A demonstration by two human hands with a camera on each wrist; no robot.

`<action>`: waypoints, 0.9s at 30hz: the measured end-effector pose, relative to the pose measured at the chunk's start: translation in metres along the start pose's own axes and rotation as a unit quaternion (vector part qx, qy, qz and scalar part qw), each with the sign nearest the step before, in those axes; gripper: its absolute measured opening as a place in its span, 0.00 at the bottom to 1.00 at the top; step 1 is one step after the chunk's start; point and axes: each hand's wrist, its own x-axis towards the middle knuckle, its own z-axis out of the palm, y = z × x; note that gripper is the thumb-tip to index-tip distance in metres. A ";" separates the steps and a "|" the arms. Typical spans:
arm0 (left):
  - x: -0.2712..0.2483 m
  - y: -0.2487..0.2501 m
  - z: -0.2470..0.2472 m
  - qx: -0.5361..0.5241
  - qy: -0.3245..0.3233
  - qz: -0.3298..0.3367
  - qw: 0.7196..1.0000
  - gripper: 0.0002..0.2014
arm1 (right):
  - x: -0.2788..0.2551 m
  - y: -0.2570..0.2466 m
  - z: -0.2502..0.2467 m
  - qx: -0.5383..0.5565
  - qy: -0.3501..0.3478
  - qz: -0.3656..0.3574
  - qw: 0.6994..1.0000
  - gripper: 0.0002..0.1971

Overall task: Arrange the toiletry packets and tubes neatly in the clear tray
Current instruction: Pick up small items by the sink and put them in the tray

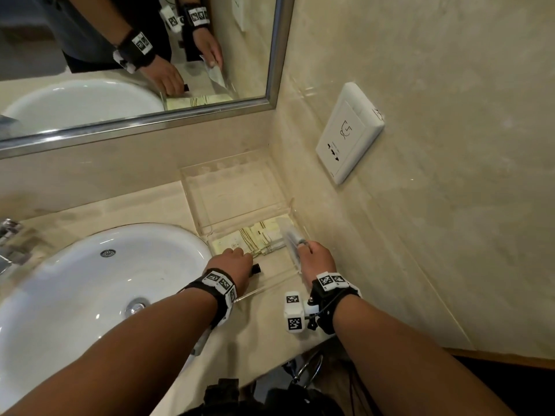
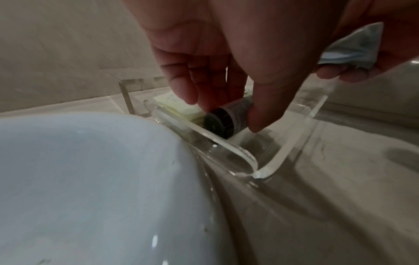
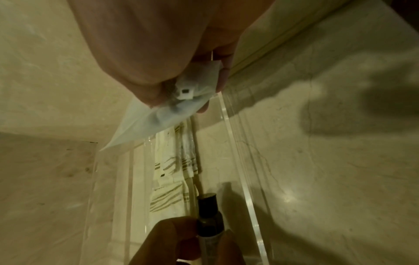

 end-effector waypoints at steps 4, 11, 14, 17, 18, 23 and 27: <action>0.003 -0.003 0.001 0.012 -0.013 0.009 1.000 0.14 | 0.005 0.001 0.001 0.002 -0.005 0.010 1.000 0.13; 0.009 -0.009 0.002 0.004 -0.025 0.015 1.000 0.13 | 0.014 0.002 0.005 0.012 0.003 0.026 1.000 0.15; 0.011 -0.013 0.002 -0.003 -0.024 0.021 0.999 0.14 | 0.018 -0.001 0.007 0.006 0.017 0.032 0.999 0.15; 0.014 -0.016 0.001 -0.024 0.015 0.027 0.999 0.16 | 0.021 -0.004 0.010 -0.005 0.022 0.031 0.999 0.16; 0.017 -0.017 0.000 -0.039 0.036 0.033 0.998 0.17 | 0.022 -0.005 0.010 -0.011 0.022 0.031 0.999 0.16; 0.039 -0.005 -0.022 -0.089 0.112 0.108 0.984 0.18 | 0.022 -0.002 0.015 -0.027 0.034 0.036 0.998 0.16; 0.054 0.019 -0.047 -0.273 0.080 0.047 0.957 0.25 | 0.019 0.000 0.016 -0.007 0.045 0.012 0.999 0.13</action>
